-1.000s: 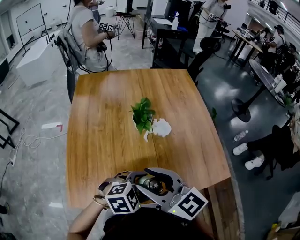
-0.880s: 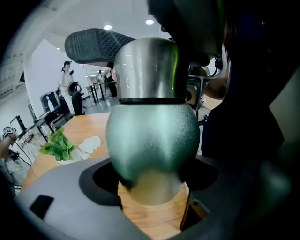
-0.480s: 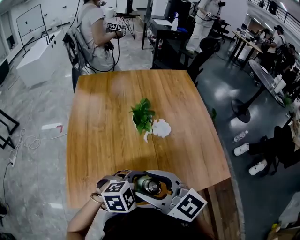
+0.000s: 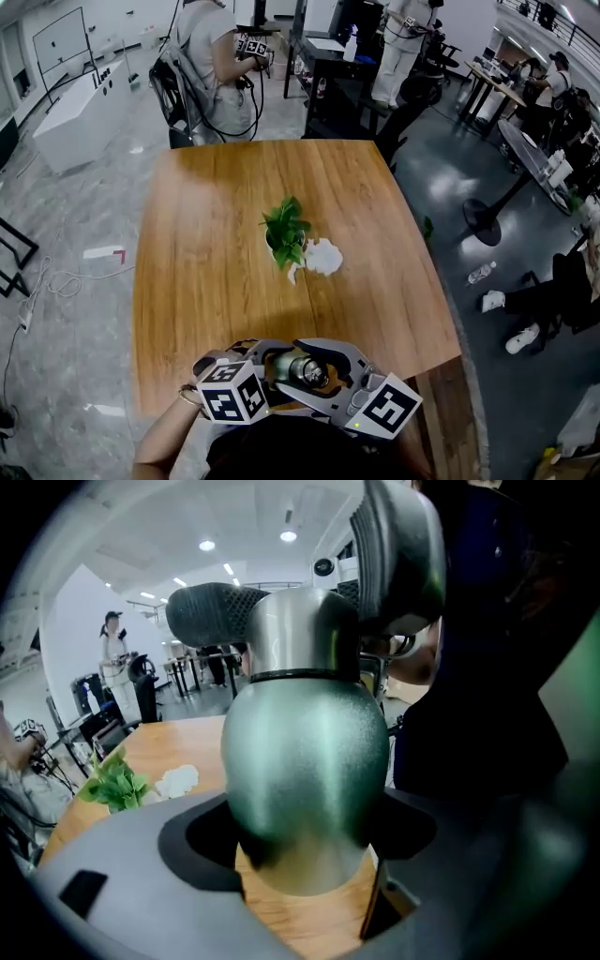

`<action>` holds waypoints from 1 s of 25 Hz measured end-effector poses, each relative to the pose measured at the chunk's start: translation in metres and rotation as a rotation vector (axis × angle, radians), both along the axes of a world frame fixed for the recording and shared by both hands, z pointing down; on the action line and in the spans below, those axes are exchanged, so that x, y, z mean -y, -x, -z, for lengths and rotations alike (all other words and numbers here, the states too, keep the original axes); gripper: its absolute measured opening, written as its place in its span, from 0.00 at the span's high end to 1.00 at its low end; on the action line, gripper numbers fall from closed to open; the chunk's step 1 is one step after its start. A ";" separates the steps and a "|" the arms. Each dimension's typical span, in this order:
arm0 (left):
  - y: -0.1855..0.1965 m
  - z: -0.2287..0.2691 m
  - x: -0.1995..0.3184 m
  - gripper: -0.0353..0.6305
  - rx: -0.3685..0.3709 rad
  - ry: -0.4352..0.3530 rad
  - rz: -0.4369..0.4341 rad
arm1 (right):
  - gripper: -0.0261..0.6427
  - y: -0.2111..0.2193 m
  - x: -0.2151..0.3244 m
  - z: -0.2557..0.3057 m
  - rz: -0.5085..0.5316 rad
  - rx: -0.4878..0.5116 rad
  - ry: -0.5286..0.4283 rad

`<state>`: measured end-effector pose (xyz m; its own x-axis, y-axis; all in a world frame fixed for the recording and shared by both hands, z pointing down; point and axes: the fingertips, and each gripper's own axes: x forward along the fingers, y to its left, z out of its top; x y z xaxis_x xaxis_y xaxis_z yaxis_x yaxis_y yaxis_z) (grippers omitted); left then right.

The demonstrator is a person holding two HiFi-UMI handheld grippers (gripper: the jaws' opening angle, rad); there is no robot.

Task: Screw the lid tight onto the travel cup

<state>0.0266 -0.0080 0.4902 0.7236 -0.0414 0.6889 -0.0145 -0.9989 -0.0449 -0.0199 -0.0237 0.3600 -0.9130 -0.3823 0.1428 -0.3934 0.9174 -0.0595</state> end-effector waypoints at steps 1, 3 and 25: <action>0.000 -0.001 0.002 0.36 0.011 -0.006 0.013 | 0.59 0.001 0.001 0.000 -0.009 -0.007 -0.015; -0.002 -0.004 0.004 0.36 0.024 -0.010 0.048 | 0.59 0.003 0.004 0.000 -0.051 -0.007 -0.045; -0.010 0.003 0.028 0.36 -0.005 -0.102 0.266 | 0.59 -0.011 0.034 -0.002 -0.264 0.005 -0.032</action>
